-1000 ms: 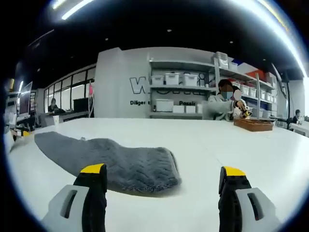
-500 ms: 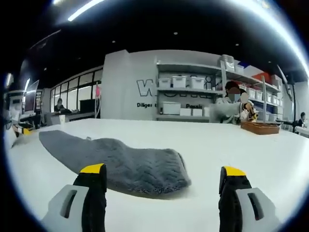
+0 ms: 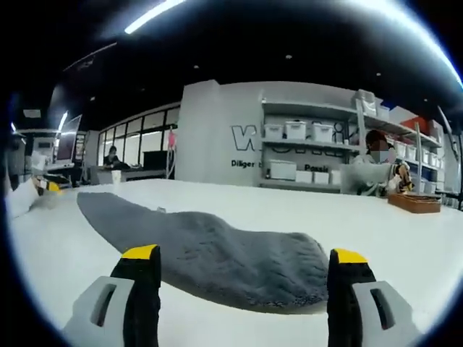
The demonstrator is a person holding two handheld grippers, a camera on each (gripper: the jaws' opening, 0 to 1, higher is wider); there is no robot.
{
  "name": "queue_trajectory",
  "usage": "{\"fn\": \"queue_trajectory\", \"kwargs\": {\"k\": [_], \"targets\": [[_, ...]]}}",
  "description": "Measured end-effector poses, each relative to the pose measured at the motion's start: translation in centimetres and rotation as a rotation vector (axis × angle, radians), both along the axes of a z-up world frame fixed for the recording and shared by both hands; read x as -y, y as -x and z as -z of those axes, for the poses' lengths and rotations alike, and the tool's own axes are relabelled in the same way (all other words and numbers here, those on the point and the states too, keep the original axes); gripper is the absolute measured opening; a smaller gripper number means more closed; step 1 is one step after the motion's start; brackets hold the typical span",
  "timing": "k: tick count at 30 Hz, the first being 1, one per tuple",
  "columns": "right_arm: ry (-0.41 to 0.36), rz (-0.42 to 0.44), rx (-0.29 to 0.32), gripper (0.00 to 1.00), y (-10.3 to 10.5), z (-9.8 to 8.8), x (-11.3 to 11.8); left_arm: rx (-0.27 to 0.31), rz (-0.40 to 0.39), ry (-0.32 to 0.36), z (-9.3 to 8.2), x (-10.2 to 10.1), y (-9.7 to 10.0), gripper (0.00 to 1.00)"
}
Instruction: Open the folded towel by lifting each exposed corner and separating the folded layers until the towel lies flat within the target outline without major curled edges
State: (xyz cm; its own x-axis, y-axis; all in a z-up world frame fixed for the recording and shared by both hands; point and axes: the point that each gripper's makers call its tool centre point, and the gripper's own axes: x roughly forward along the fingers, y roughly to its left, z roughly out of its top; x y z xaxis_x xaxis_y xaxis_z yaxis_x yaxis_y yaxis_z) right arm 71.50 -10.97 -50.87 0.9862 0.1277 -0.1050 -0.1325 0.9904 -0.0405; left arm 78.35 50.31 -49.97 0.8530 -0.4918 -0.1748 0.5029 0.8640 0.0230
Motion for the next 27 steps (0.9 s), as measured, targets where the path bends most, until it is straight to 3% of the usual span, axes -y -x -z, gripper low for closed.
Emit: {"fn": "queue_trajectory", "kwargs": {"k": [10, 19, 27], "targets": [[0.042, -0.128, 0.007, 0.91, -4.3, -2.0, -7.4, 0.009, 0.023, 0.016, -0.2, 0.5, 0.0, 1.0], [0.109, -0.303, -0.045, 0.89, -9.9, -1.7, -17.8, 0.011, 0.041, 0.024, -0.3, 0.8, 0.1, 1.0], [0.121, -0.393, -0.109, 0.89, -13.6, -0.4, -24.8, 0.012, 0.044, 0.02, -0.4, 0.8, -0.2, 1.0]]}}
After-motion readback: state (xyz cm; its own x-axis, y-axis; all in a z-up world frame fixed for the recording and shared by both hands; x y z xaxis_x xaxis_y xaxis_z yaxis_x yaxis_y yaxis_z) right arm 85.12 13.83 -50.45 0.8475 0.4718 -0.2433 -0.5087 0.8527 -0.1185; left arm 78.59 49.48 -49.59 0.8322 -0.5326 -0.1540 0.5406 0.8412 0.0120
